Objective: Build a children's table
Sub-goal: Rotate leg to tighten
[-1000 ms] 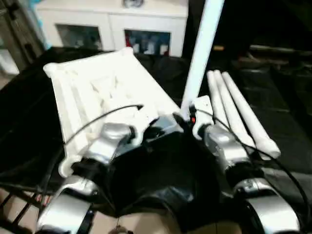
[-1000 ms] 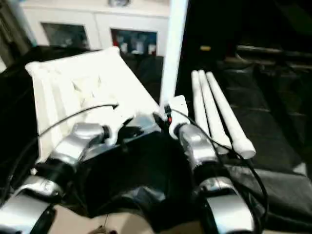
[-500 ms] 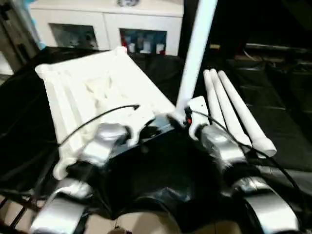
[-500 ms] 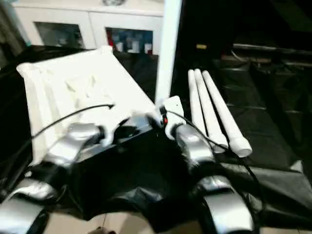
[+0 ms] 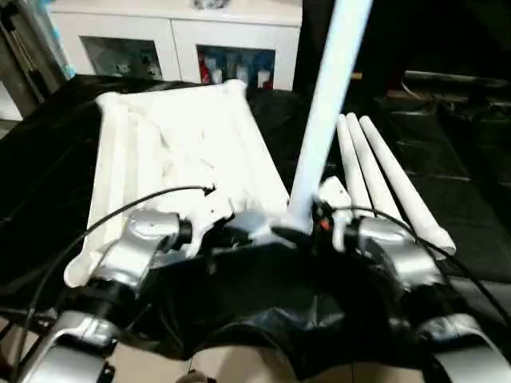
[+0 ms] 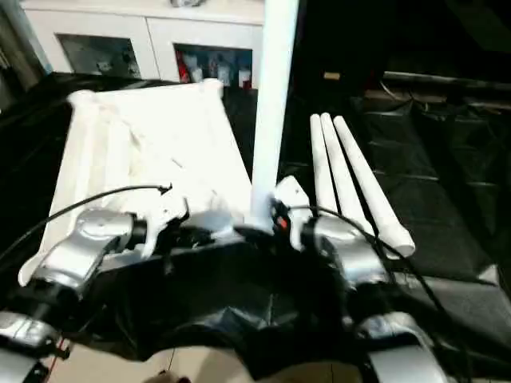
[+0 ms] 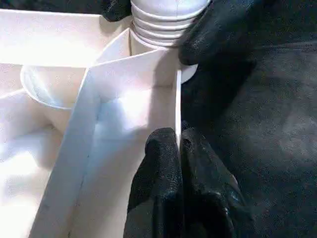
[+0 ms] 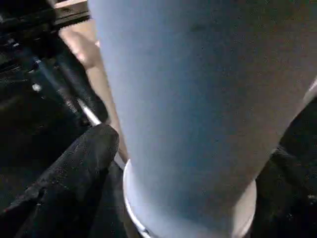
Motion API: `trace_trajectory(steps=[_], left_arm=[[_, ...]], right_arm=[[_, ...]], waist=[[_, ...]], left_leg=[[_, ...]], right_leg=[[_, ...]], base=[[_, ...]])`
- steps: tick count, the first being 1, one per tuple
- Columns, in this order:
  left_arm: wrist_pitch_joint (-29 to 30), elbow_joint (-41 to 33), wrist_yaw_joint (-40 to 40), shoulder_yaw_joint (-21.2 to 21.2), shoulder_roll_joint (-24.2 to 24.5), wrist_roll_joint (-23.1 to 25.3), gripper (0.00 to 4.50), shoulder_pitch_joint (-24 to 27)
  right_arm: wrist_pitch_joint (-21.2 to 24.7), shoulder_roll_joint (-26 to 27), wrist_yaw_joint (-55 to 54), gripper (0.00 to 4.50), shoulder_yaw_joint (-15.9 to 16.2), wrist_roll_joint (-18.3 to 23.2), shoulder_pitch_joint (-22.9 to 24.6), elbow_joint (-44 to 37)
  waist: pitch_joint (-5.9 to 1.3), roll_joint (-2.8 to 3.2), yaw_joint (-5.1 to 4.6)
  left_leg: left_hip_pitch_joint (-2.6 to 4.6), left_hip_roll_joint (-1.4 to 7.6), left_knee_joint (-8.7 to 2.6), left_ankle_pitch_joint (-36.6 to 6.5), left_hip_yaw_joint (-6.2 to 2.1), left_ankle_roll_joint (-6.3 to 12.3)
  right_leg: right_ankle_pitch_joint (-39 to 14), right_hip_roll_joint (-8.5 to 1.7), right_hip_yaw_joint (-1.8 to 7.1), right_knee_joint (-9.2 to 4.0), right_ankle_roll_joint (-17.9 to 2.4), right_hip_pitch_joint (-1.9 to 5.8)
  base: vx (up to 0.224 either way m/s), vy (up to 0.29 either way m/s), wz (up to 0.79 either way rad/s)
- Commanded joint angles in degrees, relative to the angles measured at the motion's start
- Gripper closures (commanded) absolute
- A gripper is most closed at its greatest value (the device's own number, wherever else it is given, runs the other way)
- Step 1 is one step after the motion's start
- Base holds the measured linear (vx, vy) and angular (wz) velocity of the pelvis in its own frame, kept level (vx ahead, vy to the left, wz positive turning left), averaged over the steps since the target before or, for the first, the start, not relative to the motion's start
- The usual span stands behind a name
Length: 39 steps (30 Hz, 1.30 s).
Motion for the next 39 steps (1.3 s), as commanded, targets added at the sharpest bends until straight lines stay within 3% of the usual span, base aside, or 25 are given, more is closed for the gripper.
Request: trace_trajectory(steps=[1, 7, 13, 16, 20, 22, 25, 27, 29, 33, 35, 39], left_arm=[[-0.5, -1.7, -3.2, -1.9, 0.0, -1.4, 4.5, 0.7], [-0.3, -1.9, -3.7, -1.6, 0.8, -1.6, 4.5, 0.7], [0.7, -1.8, -0.4, -0.6, -0.3, -1.3, 4.5, 0.8], [2.3, -1.2, 3.8, 0.5, -2.2, -1.1, 4.5, 0.2], [4.5, 0.7, 10.9, 1.6, -5.0, 0.1, 4.5, -1.6], [6.1, 2.4, 17.2, 2.8, -7.5, 1.2, 4.5, -3.4], [9.5, 4.2, 24.3, 5.0, -10.7, 1.1, 4.5, -5.8], [10.3, 4.6, 26.9, 5.7, -12.2, 1.0, 4.5, -6.8], [10.6, 4.3, 28.0, 5.3, -13.4, 1.2, 4.5, -7.4], [9.4, 3.7, 26.7, 4.3, -13.9, 1.6, 4.5, -7.2], [8.8, 3.8, 25.9, 3.9, -14.1, 1.5, 4.5, -7.1], [7.5, 5.7, 27.7, 2.8, -14.6, 2.9, 4.5, -7.9]], right_arm=[[1.7, -0.4, 2.1, 0.52, 1.8, 0.3, 0.8, -1.9], [3.4, -0.8, 3.7, 0.88, 2.3, 0.6, 1.4, -3.7], [2.8, 1.3, 0.3, 1.48, 2.4, -0.1, 1.9, -3.3], [2.3, 4.0, -6.7, 1.67, 1.3, -1.6, 1.3, -0.4], [1.2, 8.1, -19.0, 1.75, -0.4, -4.0, -1.1, 5.7], [1.9, 11.3, -27.4, 1.75, -2.1, -4.3, -3.6, 10.0], [3.1, 14.0, -34.8, 1.75, -4.1, -3.9, -6.2, 13.9], [3.0, 15.3, -37.0, 1.75, -5.0, -3.7, -7.6, 15.9], [1.4, 16.4, -37.4, 1.2, -5.0, -3.9, -8.7, 17.5], [0.7, 17.1, -38.0, 0.84, -5.8, -3.6, -9.9, 18.8], [-0.7, 16.9, -39.6, 0.63, -5.3, -4.9, -10.6, 19.6], [-2.9, 15.0, -43.1, 0.63, -6.3, -5.7, -10.8, 19.5]], waist=[[-3.5, -0.4, 0.17], [-3.65, -0.52, 0.5], [-3.56, -0.54, 0.62], [-3.41, -0.58, 0.34], [-3.15, -0.61, -0.4], [-3.01, -0.42, -0.88], [-3.2, -0.44, -0.84], [-3.44, -0.51, -0.75], [-3.61, -0.56, -0.46], [-3.97, -0.59, -0.46], [-3.8, -0.37, -0.52], [-3.58, -0.41, -0.49]], left_leg=[[0.71, 2.58, -3.68, -9.2, -1.05, 3.03], [0.68, 2.56, -3.52, -7.3, -0.99, 3.53], [0.74, 2.59, -3.64, -7.9, -1.04, 2.84], [0.81, 2.49, -3.74, -9.2, -1.06, 2.12], [1.12, 2.36, -4.06, -12.5, -1.24, 0.13], [1.18, 2.24, -4.15, -13.1, -1.28, -0.6], [1.31, 2.29, -4.07, -12.7, -1.31, -0.78], [1.26, 2.22, -3.97, -11.3, -1.22, -0.61], [0.84, 2.2, -3.8, -9.0, -1.21, 0.39], [0.46, 2.05, -3.43, -5.4, -1.17, 2.87], [0.46, 2.07, -3.46, -5.7, -1.14, 3.2], [1.01, 2.25, -3.7, -9.3, -1.09, 1.77]], right_leg=[[-5.2, -4.56, 2.53, -4.18, -13.8, 2.17], [-2.1, -4.53, 2.47, -3.78, -14.3, 2.2], [-3.9, -4.67, 2.52, -3.95, -14.0, 2.13], [-5.9, -4.65, 2.61, -4.19, -13.6, 1.96], [-12.8, -4.79, 2.79, -4.91, -12.4, 1.72], [-14.3, -4.74, 2.84, -5.13, -12.2, 1.51], [-13.8, -4.72, 2.84, -5.1, -11.7, 1.53], [-11.3, -4.68, 2.8, -4.83, -12.1, 1.62], [-6.6, -4.7, 2.71, -4.38, -12.6, 2.0], [1.3, -4.64, 2.54, -3.6, -13.5, 2.43], [0.6, -4.7, 2.49, -3.79, -13.9, 2.35], [-5.5, -4.66, 2.6, -4.48, -13.1, 2.03]], base=[[0.0, 0.0, 0.0], [0.0, 0.0, 0.0], [0.0, 0.0, 0.0], [0.0, 0.0, 0.0], [0.0, 0.0, 0.0], [0.0, 0.0, 0.0], [0.0, 0.0, 0.0], [0.0, 0.0, 0.0], [0.0, 0.0, 0.0], [0.0, 0.0, 0.0], [0.0, 0.0, 0.0], [0.0, 0.0, 0.0]])
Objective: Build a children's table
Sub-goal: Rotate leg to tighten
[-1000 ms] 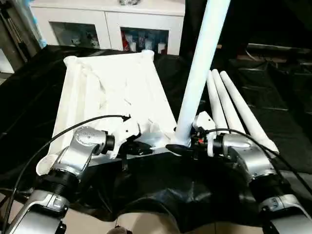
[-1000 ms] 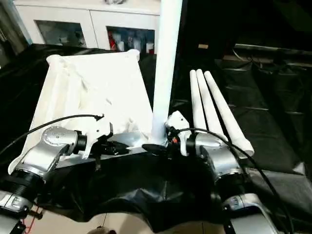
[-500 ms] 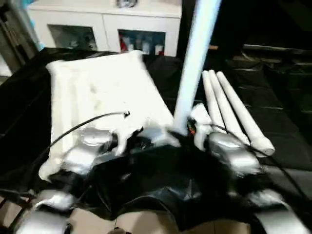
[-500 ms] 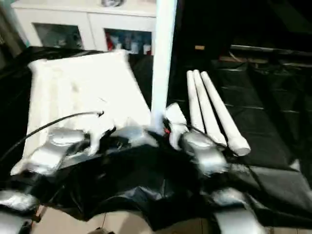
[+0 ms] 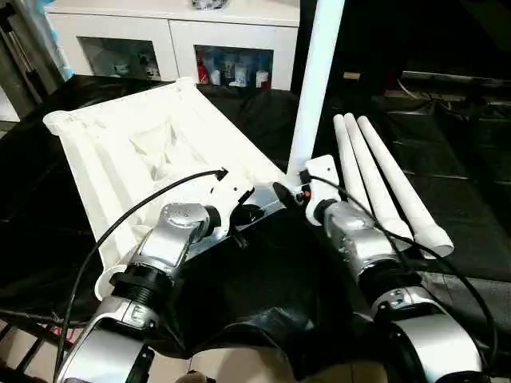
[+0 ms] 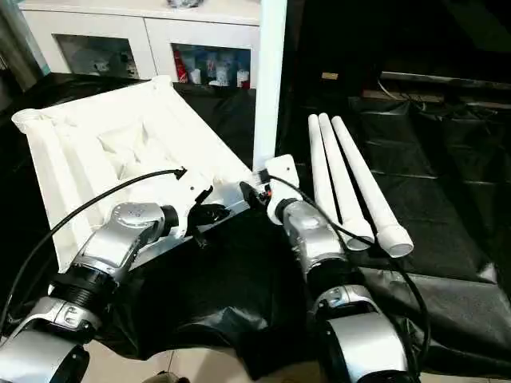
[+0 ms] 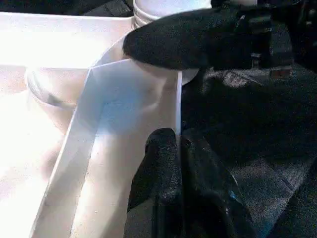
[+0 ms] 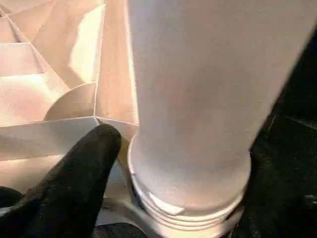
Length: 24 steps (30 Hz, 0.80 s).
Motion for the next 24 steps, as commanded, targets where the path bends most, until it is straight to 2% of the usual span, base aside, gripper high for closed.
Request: trace_trajectory(steps=[1, 2, 3, 4, 5, 8, 9, 11, 12, 13, 14, 15, 16, 17, 19, 20, 22, 24], left_arm=[[-2.6, 0.3, 2.2, -0.1, -2.2, -0.9, 4.5, -1.7], [-2.8, 2.3, 4.3, 0.5, -3.1, -0.8, 4.5, -2.9], [-3.2, 3.1, 5.0, 0.7, -3.5, -0.9, 4.5, -3.5], [-3.6, 3.8, 5.5, 0.9, -3.9, -0.9, 4.5, -3.9], [-3.9, 4.0, 5.7, 1.0, -4.1, -0.8, 4.5, -4.1], [-6.4, 5.2, 7.1, 0.9, -5.0, -0.3, 4.5, -4.6], [-7.3, 5.6, 7.3, 1.3, -5.4, -0.5, 4.06, -4.8], [-8.3, 4.9, 6.5, 1.6, -6.1, -1.3, 3.95, -4.5], [-8.7, 4.6, 6.4, 1.5, -6.1, -1.4, 3.95, -4.4], [-9.2, 4.4, 6.4, 1.3, -6.0, -1.1, 3.89, -4.3], [-9.3, 4.3, 6.6, 1.3, -5.9, -1.0, 3.74, -4.2], [-9.9, 3.6, 7.4, 1.1, -5.1, -0.5, 3.59, -3.7], [-9.9, 3.6, 7.4, 1.1, -5.1, -0.5, 3.52, -3.7], [-9.8, 2.8, 7.9, 1.6, -4.6, -0.7, 3.52, -3.3], [-10.1, 1.8, 9.7, 2.7, -3.5, -0.4, 3.52, -2.7], [-8.3, -1.9, 14.0, 5.7, 0.2, 1.1, 3.52, -1.3], [-7.6, -3.1, 15.3, 6.6, 1.5, 1.6, 3.52, -0.8], [-4.6, -7.9, 17.5, 9.9, 5.0, 2.3, 3.52, 0.9]], right_arm=[[0.3, 0.8, 0.0, 0.63, 1.5, -0.6, 0.3, 1.5], [0.5, -0.5, -0.9, 0.63, 0.3, -0.2, 1.4, -1.0], [0.8, -1.1, -1.1, 0.63, -0.1, 0.0, 2.1, -2.5], [1.1, -1.7, -1.0, 0.63, -0.4, 0.1, 2.9, -4.0], [1.2, -1.9, -0.9, 0.63, -0.6, 0.1, 3.2, -4.6], [3.1, -2.6, -1.1, 0.63, -2.0, 1.1, 5.2, -8.4], [4.0, -2.8, -1.3, 0.59, -2.4, 1.5, 6.1, -10.3], [5.5, -3.4, -1.1, 0.59, -1.7, 1.4, 9.0, -15.7], [6.3, -3.6, -0.8, 0.59, -1.1, 1.3, 10.2, -18.3], [7.0, -3.7, -0.4, 0.59, -0.6, 1.3, 11.0, -20.1], [7.2, -3.7, -0.3, 0.59, -0.6, 1.4, 11.2, -20.4], [8.7, -3.9, 1.0, 0.59, 0.4, 1.4, 12.4, -23.2], [8.7, -3.9, 1.0, 0.59, 0.4, 1.4, 12.4, -23.2], [9.3, -4.1, 1.8, 0.59, 1.0, 1.2, 13.0, -24.5], [10.7, -4.4, 2.8, 0.59, 1.8, 0.9, 13.8, -26.5], [12.6, -5.2, 4.7, 0.59, 3.3, 0.6, 14.6, -28.6], [13.4, -5.5, 5.3, 0.59, 3.8, 0.6, 14.9, -29.6], [15.3, -6.4, 5.9, 0.59, 4.6, 0.4, 15.9, -32.4]], waist=[[-3.53, -0.32, 0.01], [-3.45, -0.47, 0.09], [-3.59, -0.44, 0.39], [-3.63, -0.54, 0.44], [-3.7, -0.62, 0.75], [-4.11, -0.85, 1.04], [-4.12, -0.91, 1.14], [-4.16, -0.98, 1.52], [-4.52, -1.03, 1.75], [-4.57, -1.06, 1.78], [-4.6, -1.1, 1.69], [-4.43, -1.25, 1.52], [-4.34, -1.29, 1.46], [-4.15, -1.14, 1.21], [-3.99, -1.18, 1.14], [-3.89, -1.42, 0.86], [-3.87, -1.23, 0.62], [-3.87, -1.26, 0.26]], left_leg=[[1.0, 2.39, -3.76, -9.5, -1.12, 1.66], [0.89, 2.33, -3.83, -9.4, -1.12, 1.55], [1.19, 2.35, -3.74, -9.6, -1.02, 1.36], [0.9, 2.31, -3.78, -8.8, -1.1, 1.5], [0.84, 2.24, -3.66, -7.6, -1.06, 2.0], [0.48, 2.09, -3.24, -3.6, -1.08, 4.28], [0.4, 2.0, -3.12, -3.1, -1.03, 5.1], [0.46, 2.1, -3.03, -2.7, -1.01, 5.74], [0.38, 2.18, -2.83, -1.3, -1.07, 6.1], [0.07, 2.23, -2.65, 0.6, -1.15, 6.93], [-0.07, 2.2, -2.61, 1.2, -1.2, 7.27], [-0.06, 2.13, -2.57, 0.5, -1.1, 7.59], [-0.1, 2.15, -2.62, -0.3, -1.11, 7.56], [-0.04, 2.29, -2.83, -2.6, -1.11, 6.84], [0.07, 2.37, -2.93, -4.0, -1.1, 6.04], [-0.11, 2.35, -3.07, -4.8, -1.19, 5.18], [-0.13, 2.44, -3.15, -5.1, -1.31, 4.55], [0.17, 2.42, -3.02, -4.5, -1.09, 3.67]], right_leg=[[-5.6, -4.59, 2.61, -4.51, -13.1, 2.02], [-5.7, -4.47, 2.59, -4.5, -12.8, 2.07], [-5.1, -4.43, 2.63, -4.45, -12.6, 1.94], [-4.0, -4.43, 2.62, -4.27, -12.4, 2.26], [-1.8, -4.42, 2.63, -4.11, -12.1, 2.32], [4.6, -4.53, 2.52, -3.42, -12.7, 2.61], [5.5, -4.51, 2.5, -3.41, -12.9, 2.66], [6.2, -4.5, 2.49, -3.43, -12.9, 2.6], [8.3, -4.55, 2.47, -3.01, -13.1, 2.72], [11.6, -4.35, 2.37, -2.62, -13.2, 2.61], [12.5, -4.32, 2.28, -2.44, -13.3, 2.64], [11.7, -4.25, 2.19, -2.63, -13.4, 2.41], [10.8, -4.34, 2.21, -2.7, -13.4, 2.52], [6.9, -4.52, 2.22, -3.17, -13.4, 2.41], [4.5, -4.49, 2.28, -3.4, -13.2, 2.34], [2.6, -4.45, 2.33, -3.4, -12.6, 2.46], [2.0, -4.43, 2.33, -3.29, -12.2, 2.5], [2.3, -4.09, 2.41, -3.31, -11.8, 2.16]], base=[[0.0, 0.0, 0.0], [0.0, 0.0, 0.0], [0.0, 0.0, 0.0], [0.0, 0.0, 0.0], [0.0, 0.0, 0.0], [0.0, 0.0, 0.0], [0.0, 0.0, 0.0], [0.0, 0.0, 0.0], [0.0, 0.0, 0.0], [0.0, 0.0, 0.0], [0.0, 0.0, 0.0], [0.0, 0.0, 0.0], [0.0, 0.0, 0.0], [0.0, 0.0, 0.0], [0.0, 0.0, 0.0], [0.0, 0.0, 0.0], [0.0, 0.0, 0.0], [0.0, 0.0, 0.0]])
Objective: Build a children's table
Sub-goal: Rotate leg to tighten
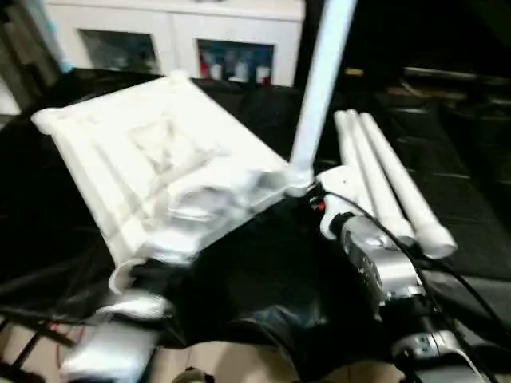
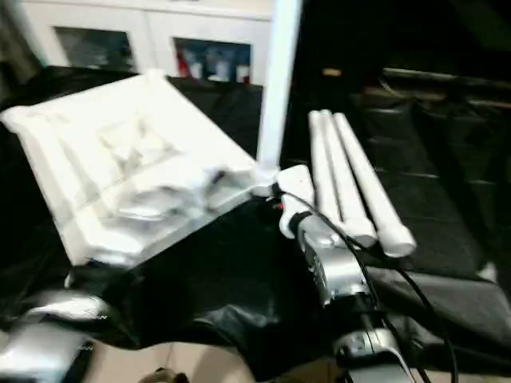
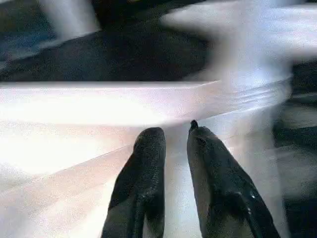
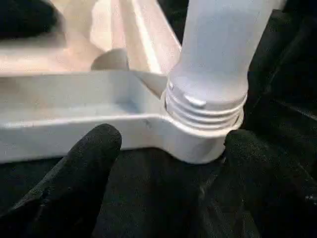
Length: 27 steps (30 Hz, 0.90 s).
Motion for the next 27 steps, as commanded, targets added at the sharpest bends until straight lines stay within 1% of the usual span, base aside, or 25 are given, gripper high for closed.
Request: trace_trajectory(steps=[1, 2, 3, 4, 5, 6, 9, 10, 11, 12, 13, 15, 16, 18, 19, 20, 22, 23, 25, 26, 27], left_arm=[[2.7, -3.8, 2.0, 2.5, 1.2, 0.7, 3.52, 0.9], [4.5, -6.4, 2.3, 4.0, 2.8, 0.9, 3.52, 1.9], [5.4, -8.0, 2.9, 4.9, 3.9, 1.3, 3.52, 2.6], [5.4, -8.0, 2.9, 4.9, 3.9, 1.3, 3.52, 2.6], [7.1, -9.9, 4.1, 6.1, 5.5, 2.5, 3.52, 3.5], [9.2, -12.2, 5.8, 7.1, 7.9, 4.3, 3.52, 4.8], [12.9, -14.4, 7.9, 7.1, 11.0, 7.1, 3.52, 6.8], [14.0, -14.9, 8.7, 7.2, 11.8, 8.1, 3.52, 7.4], [15.9, -15.6, 10.1, 7.5, 13.2, 10.1, 3.52, 8.7], [15.9, -15.6, 10.1, 7.5, 13.2, 10.1, 3.52, 8.7], [17.3, -16.1, 10.5, 7.7, 13.8, 10.6, 3.52, 9.4], [18.8, -16.2, 10.7, 7.6, 15.0, 11.5, 3.52, 10.4], [18.8, -16.2, 10.7, 7.6, 15.0, 11.5, 3.52, 10.4], [20.4, -16.4, 9.3, 6.7, 16.1, 11.3, 3.52, 11.3], [20.5, -16.3, 9.0, 6.6, 16.2, 11.3, 3.52, 11.4], [21.4, -16.3, 7.0, 5.6, 16.7, 10.5, 3.52, 12.4], [22.5, -16.4, 5.2, 4.8, 17.0, 10.0, 3.52, 13.2], [23.1, -16.4, 3.8, 3.9, 17.4, 10.1, 3.52, 14.0], [23.0, -16.4, 2.6, 3.0, 17.9, 10.4, 3.52, 14.6], [23.2, -17.1, -1.4, 0.4, 19.2, 10.2, 3.69, 16.0], [23.2, -17.1, -1.4, 0.4, 19.2, 10.2, 3.81, 16.0]], right_arm=[[2.3, -0.6, 0.7, 0.59, 0.5, -0.1, 0.7, -2.8], [3.5, -0.8, 0.9, 0.59, 0.7, 0.0, 1.1, -4.1], [4.3, -1.1, 1.1, 0.59, 0.8, -0.1, 1.4, -5.0], [4.3, -1.1, 1.1, 0.59, 0.8, -0.1, 1.4, -5.0], [4.9, -1.5, 1.6, 0.59, 1.1, -0.1, 1.6, -5.7], [6.0, -1.7, 2.1, 0.59, 1.5, -0.1, 1.9, -6.5], [7.4, -1.8, 2.0, 0.59, 2.1, -0.3, 2.2, -6.9], [7.9, -1.8, 1.9, 0.59, 2.4, -0.5, 2.2, -7.0], [8.4, -1.4, 1.5, 0.59, 2.5, -0.6, 2.0, -6.2], [8.4, -1.4, 1.5, 0.59, 2.5, -0.6, 2.0, -6.2], [9.1, -1.2, 1.2, 0.59, 2.8, -0.9, 1.9, -6.0], [10.9, -1.0, 0.4, 0.59, 3.0, -1.4, 1.8, -6.0], [10.9, -1.0, 0.4, 0.59, 3.0, -1.4, 1.8, -6.0], [12.2, -1.0, 0.2, 0.59, 3.1, -1.3, 2.0, -6.7], [12.2, -0.9, 0.1, 0.59, 3.1, -1.3, 1.9, -6.8], [12.5, -0.7, 0.0, 0.59, 3.2, -1.3, 1.7, -6.1], [12.8, -0.5, -0.1, 0.59, 3.5, -1.4, 1.3, -5.1], [13.0, -0.3, -0.3, 0.59, 3.8, -1.7, 0.8, -3.9], [12.8, -0.2, -0.4, 0.59, 4.2, -2.1, 0.3, -2.7], [12.5, 1.0, -1.2, 0.59, 4.2, -2.3, -2.0, 1.2], [12.5, 1.0, -1.2, 0.59, 4.2, -2.3, -2.0, 1.2]], waist=[[-4.17, -0.44, 0.28], [-4.16, -0.65, 0.3], [-4.22, -0.41, 0.42], [-4.19, -0.33, 0.4], [-4.12, -0.42, 0.43], [-4.08, -0.39, 0.55], [-3.97, -0.46, 0.63], [-3.91, -0.48, 0.73], [-3.97, -0.38, 0.73], [-3.94, -0.42, 0.71], [-4.01, 0.04, 0.79], [-4.01, -0.05, 1.02], [-4.15, -0.02, 1.24], [-4.07, 0.1, 1.46], [-4.07, 0.03, 1.46], [-4.13, 0.31, 1.4], [-4.13, 0.19, 1.17], [-4.1, 0.35, 1.08], [-4.14, 0.4, 1.05], [-4.17, 0.82, 1.05], [-4.17, 0.82, 1.05]], left_leg=[[1.19, 2.1, -3.41, -4.3, -1.14, 3.24], [1.21, 2.05, -3.41, -3.9, -1.09, 2.99], [1.26, 2.17, -3.37, -3.4, -1.12, 2.91], [1.29, 2.17, -3.38, -3.3, -1.12, 2.95], [1.41, 2.16, -3.4, -3.6, -1.02, 2.76], [1.37, 2.2, -3.44, -3.7, -1.07, 2.53], [1.44, 2.08, -3.53, -4.3, -1.05, 1.83], [1.47, 2.07, -3.61, -4.8, -1.13, 1.36], [1.53, 2.1, -3.63, -5.1, -1.16, 0.77], [1.53, 2.02, -3.65, -5.2, -1.1, 0.51], [1.67, 2.02, -3.62, -5.3, -1.15, 0.03], [1.59, 1.89, -3.65, -5.2, -1.16, -0.38], [1.76, 1.9, -3.58, -5.2, -1.15, -0.59], [1.79, 1.89, -3.63, -5.7, -1.14, -0.91], [1.7, 1.86, -3.68, -5.7, -1.19, -1.05], [1.66, 1.82, -3.7, -5.8, -1.27, -1.43], [1.6, 1.75, -3.73, -6.2, -1.27, -1.75], [1.71, 1.73, -3.75, -7.2, -1.26, -2.09], [1.7, 1.74, -3.77, -7.7, -1.29, -2.23], [1.64, 1.75, -3.79, -8.3, -1.43, -2.54], [1.64, 1.75, -3.79, -8.3, -1.43, -2.54]], right_leg=[[2.4, -4.29, 2.52, -3.51, -12.2, 3.03], [2.7, -4.22, 2.47, -3.49, -12.4, 3.01], [3.4, -4.27, 2.53, -3.21, -12.6, 2.95], [3.6, -4.16, 2.48, -3.24, -12.6, 2.83], [3.5, -4.06, 2.49, -3.3, -12.6, 2.71], [3.3, -4.08, 2.5, -3.24, -12.4, 2.72], [2.2, -4.04, 2.55, -3.31, -11.7, 2.65], [1.3, -4.05, 2.54, -3.43, -11.4, 2.56], [1.0, -4.05, 2.56, -3.41, -11.3, 2.59], [1.0, -3.99, 2.59, -3.47, -11.1, 2.5], [1.3, -3.95, 2.6, -3.5, -11.1, 2.4], [2.0, -3.88, 2.6, -3.39, -11.3, 2.41], [2.7, -3.91, 2.63, -3.29, -11.4, 2.4], [2.9, -3.89, 2.65, -3.3, -11.5, 2.3], [2.9, -3.89, 2.62, -3.27, -11.4, 2.39], [3.2, -3.87, 2.58, -3.22, -11.2, 2.42], [3.3, -3.86, 2.59, -3.23, -11.2, 2.48], [2.4, -3.91, 2.62, -3.38, -11.4, 2.36], [1.9, -3.94, 2.63, -3.4, -11.7, 2.36], [1.4, -4.09, 2.65, -3.42, -11.8, 2.38], [1.4, -4.09, 2.65, -3.42, -11.8, 2.38]], base=[[0.0, 0.0, 0.0], [0.0, 0.0, 0.0], [0.0, 0.0, 0.0], [0.0, 0.0, 0.0], [0.0, 0.0, 0.0], [0.0, 0.0, 0.0], [0.0, 0.0, 0.0], [0.0, 0.0, 0.0], [0.0, 0.0, 0.0], [0.0, 0.0, 0.0], [0.0, 0.0, 0.0], [0.0, 0.0, 0.0], [0.0, 0.0, 0.0], [0.0, 0.0, 0.0], [0.0, 0.0, 0.0], [0.0, 0.0, 0.0], [0.0, 0.0, 0.0], [0.0, 0.0, 0.0], [0.0, 0.0, 0.0], [0.0, 0.0, 0.0], [0.0, 0.0, 0.0]])
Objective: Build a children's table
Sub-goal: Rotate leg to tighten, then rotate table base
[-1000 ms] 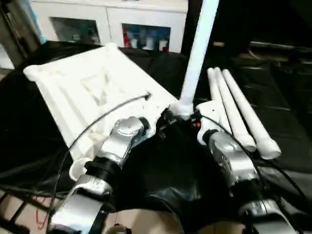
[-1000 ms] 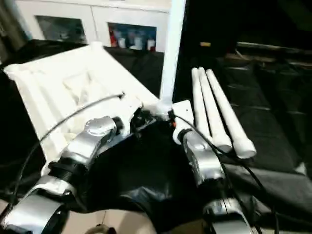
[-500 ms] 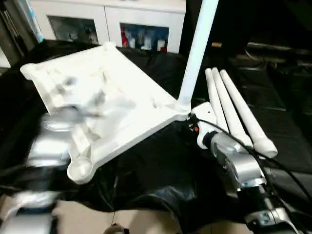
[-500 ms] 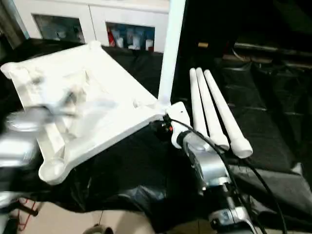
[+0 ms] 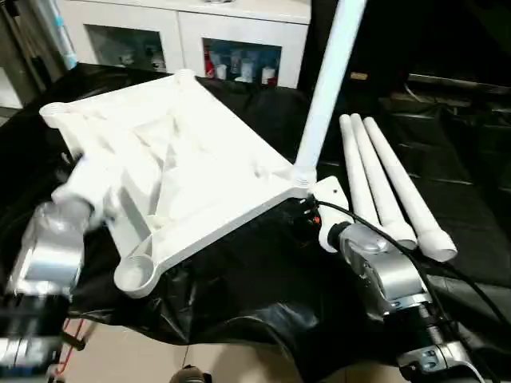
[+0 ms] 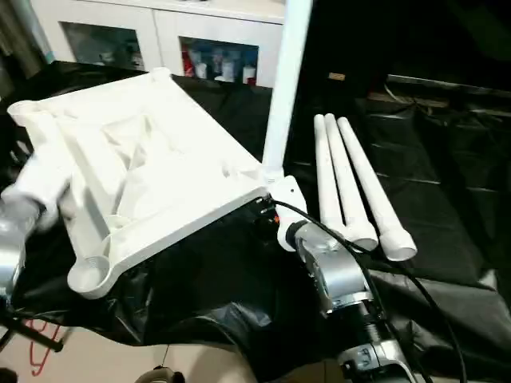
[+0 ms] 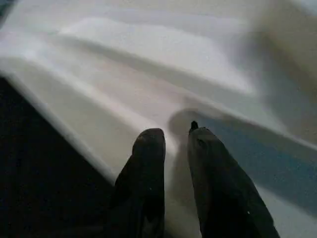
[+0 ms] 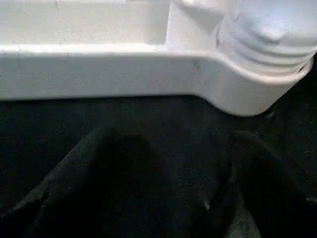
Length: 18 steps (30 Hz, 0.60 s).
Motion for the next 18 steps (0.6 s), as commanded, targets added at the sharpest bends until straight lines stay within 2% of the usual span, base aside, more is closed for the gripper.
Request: trace_trajectory(steps=[1, 2, 3, 4, 5, 8, 9, 10, 11, 12, 13, 14, 16, 18], left_arm=[[1.2, -1.5, -3.5, -2.0, 1.2, -0.3, 3.89, 0.9], [1.7, -1.9, -4.9, -2.9, 1.7, -0.4, 3.99, 1.2], [2.7, -2.7, -7.1, -4.4, 2.7, -0.5, 3.99, 1.7], [2.8, -2.8, -7.3, -4.5, 2.7, -0.5, 4.22, 1.7], [3.7, -3.7, -9.7, -5.6, 3.5, -1.1, 4.22, 2.2], [4.6, -5.2, -12.7, -6.7, 4.4, -2.2, 4.46, 2.9], [5.3, -6.2, -14.1, -7.2, 4.9, -2.8, 4.46, 3.3], [6.2, -7.6, -16.2, -7.8, 5.4, -3.6, 4.46, 3.9], [6.7, -8.5, -17.4, -8.3, 5.8, -4.2, 4.46, 4.2], [7.0, -9.6, -18.8, -8.7, 6.2, -4.8, 4.46, 4.6], [7.7, -11.5, -21.2, -9.5, 6.8, -6.0, 4.46, 5.3], [8.0, -12.2, -22.0, -9.8, 7.0, -6.5, 4.46, 5.5], [8.1, -13.2, -23.5, -10.4, 7.1, -7.6, 4.46, 5.7], [7.0, -14.1, -25.4, -11.2, 7.1, -8.6, 4.46, 5.7]], right_arm=[[-0.1, 0.6, -0.9, 0.59, -0.1, -0.3, -2.0, 2.4], [-0.6, 1.0, -1.0, 0.59, -0.3, -0.1, -2.8, 3.8], [-1.7, 1.6, -1.0, 0.59, -0.7, 0.2, -4.2, 6.5], [-1.7, 1.6, -1.0, 0.59, -0.7, 0.2, -4.4, 6.7], [-3.4, 2.1, -1.3, 0.59, -0.8, 0.1, -6.1, 10.2], [-5.7, 2.7, -1.5, 0.59, -0.9, -0.2, -8.1, 14.0], [-6.4, 2.9, -1.6, 0.59, -1.0, -0.2, -9.0, 15.4], [-7.2, 3.3, -1.6, 0.59, -1.2, -0.2, -10.1, 17.2], [-7.6, 3.5, -1.6, 0.59, -1.3, -0.3, -10.7, 18.3], [-7.9, 3.7, -1.7, 0.59, -1.3, -0.3, -11.4, 19.3], [-8.7, 4.0, -1.6, 0.59, -1.2, -0.5, -12.6, 21.2], [-9.0, 4.1, -1.4, 0.59, -1.2, -0.5, -12.9, 21.8], [-9.8, 4.3, -1.3, 0.59, -1.0, -0.6, -13.6, 23.2], [-10.6, 4.5, -1.1, 0.59, -0.8, -0.8, -14.3, 24.6]], waist=[[-4.13, 1.47, -0.17], [-4.07, 1.69, -0.19], [-4.11, 1.69, -0.25], [-4.21, 1.67, -0.21], [-4.18, 1.76, -0.31], [-4.31, 1.75, -0.41], [-4.3, 1.53, -0.49], [-4.32, 1.02, -0.54], [-4.29, 1.38, -0.6], [-4.19, 1.42, -0.72], [-4.18, 1.42, -0.83], [-4.06, 1.04, -1.12], [-3.98, 1.32, -1.23], [-4.0, 1.3, -1.25]], left_leg=[[1.5, 1.72, -3.91, -8.9, -1.31, -2.22], [1.59, 1.79, -3.91, -9.1, -1.33, -2.43], [1.61, 1.79, -3.92, -9.1, -1.32, -2.54], [1.66, 1.86, -3.9, -9.0, -1.39, -2.63], [1.71, 1.81, -3.87, -8.8, -1.28, -2.63], [1.61, 1.69, -3.71, -7.4, -1.27, -2.6], [1.53, 1.68, -3.69, -6.7, -1.23, -2.29], [1.49, 1.7, -3.71, -6.5, -1.15, -2.1], [1.47, 1.7, -3.71, -6.3, -1.18, -1.78], [1.52, 1.74, -3.71, -6.7, -1.15, -1.69], [1.48, 1.74, -3.75, -6.9, -1.18, -1.67], [1.47, 1.73, -3.85, -7.7, -1.11, -1.69], [1.52, 1.74, -3.83, -8.2, -1.11, -1.64], [1.58, 1.74, -3.87, -8.5, -1.18, -1.63]], right_leg=[[1.0, -4.04, 2.58, -3.6, -12.1, 2.43], [1.2, -4.01, 2.59, -3.56, -12.1, 2.35], [1.7, -3.98, 2.57, -3.49, -12.3, 2.4], [2.0, -4.15, 2.54, -3.35, -12.5, 2.38], [2.4, -4.03, 2.52, -3.37, -12.7, 2.34], [4.5, -4.06, 2.5, -3.03, -13.3, 2.56], [5.4, -3.99, 2.5, -2.94, -13.4, 2.66], [5.6, -4.05, 2.5, -2.91, -13.6, 2.72], [5.3, -4.1, 2.48, -2.89, -14.0, 2.7], [4.4, -4.12, 2.49, -2.99, -14.0, 2.65], [3.9, -4.1, 2.47, -2.98, -14.0, 2.66], [2.6, -4.04, 2.46, -3.17, -14.0, 2.64], [1.7, -4.06, 2.55, -3.23, -13.8, 2.61], [0.6, -4.17, 2.54, -3.34, -13.7, 2.63]], base=[[0.0, 0.0, 0.0], [0.0, 0.0, 0.0], [0.0, 0.0, 0.0], [0.0, 0.0, 0.0], [0.0, 0.0, 0.0], [0.0, 0.0, 0.0], [0.0, 0.0, 0.0], [0.0, 0.0, 0.0], [0.0, 0.0, 0.0], [0.0, 0.0, 0.0], [0.0, 0.0, 0.0], [0.0, 0.0, 0.0], [0.0, 0.0, 0.0], [0.0, 0.0, 0.0]])
